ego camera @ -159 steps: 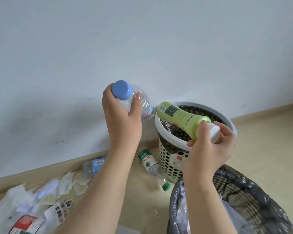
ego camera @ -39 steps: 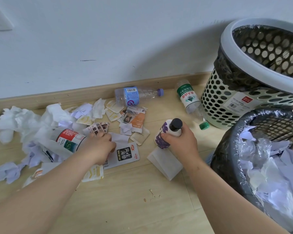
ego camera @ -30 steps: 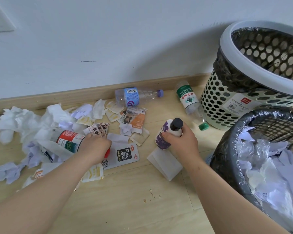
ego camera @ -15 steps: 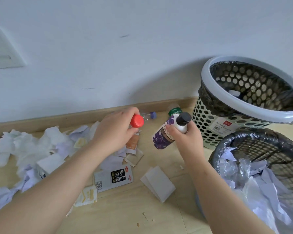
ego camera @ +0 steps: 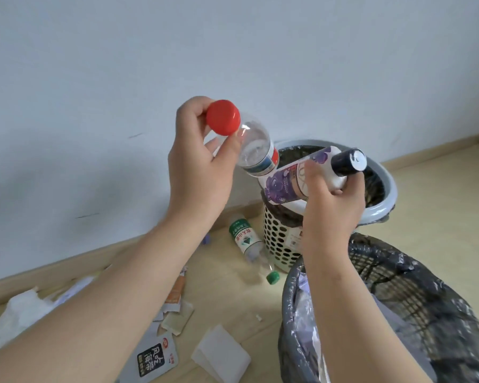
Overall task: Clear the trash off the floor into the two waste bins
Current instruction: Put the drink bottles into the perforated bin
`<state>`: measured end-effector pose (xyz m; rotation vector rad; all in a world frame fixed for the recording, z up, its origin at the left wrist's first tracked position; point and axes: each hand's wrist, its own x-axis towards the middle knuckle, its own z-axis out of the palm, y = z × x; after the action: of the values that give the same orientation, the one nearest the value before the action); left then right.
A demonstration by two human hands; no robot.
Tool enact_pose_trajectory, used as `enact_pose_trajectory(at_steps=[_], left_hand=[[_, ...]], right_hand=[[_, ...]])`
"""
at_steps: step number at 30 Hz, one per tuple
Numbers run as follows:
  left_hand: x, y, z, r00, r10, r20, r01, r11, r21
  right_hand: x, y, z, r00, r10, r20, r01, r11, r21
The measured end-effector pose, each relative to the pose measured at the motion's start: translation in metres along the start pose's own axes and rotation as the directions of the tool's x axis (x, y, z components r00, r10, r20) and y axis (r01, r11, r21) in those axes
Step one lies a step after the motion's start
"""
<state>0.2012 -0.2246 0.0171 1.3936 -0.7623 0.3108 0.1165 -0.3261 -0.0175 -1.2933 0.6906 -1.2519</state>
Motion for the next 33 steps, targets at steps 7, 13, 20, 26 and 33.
enact_pose_trajectory(at_steps=[7, 13, 20, 26, 33], left_hand=[[0.026, -0.017, 0.078, 0.954, -0.287, 0.082, 0.281, 0.957, 0.077], [0.019, -0.056, 0.110, 0.788, -0.404, 0.464, 0.128, 0.845, 0.519], [0.004, -0.072, 0.130, 0.652, -0.541, 0.531, -0.153, 0.592, 0.791], [-0.003, -0.068, 0.126, 0.658, -0.514, 0.550, -0.148, 0.628, 0.764], [-0.036, -0.058, 0.079, 0.851, -0.437, 0.293, 0.277, 0.845, 0.457]], right_hand=[[0.038, -0.007, -0.035, 0.952, 0.057, -0.301, 0.002, 0.982, 0.191], [0.053, 0.005, -0.051, 0.931, 0.129, -0.341, -0.058, 0.976, 0.211], [0.059, 0.021, -0.059, 0.939, 0.170, -0.300, -0.142, 0.983, 0.113], [0.059, 0.031, -0.058, 0.966, 0.117, -0.233, -0.134, 0.989, -0.060], [0.053, 0.042, -0.044, 0.961, 0.157, -0.227, -0.202, 0.960, -0.192]])
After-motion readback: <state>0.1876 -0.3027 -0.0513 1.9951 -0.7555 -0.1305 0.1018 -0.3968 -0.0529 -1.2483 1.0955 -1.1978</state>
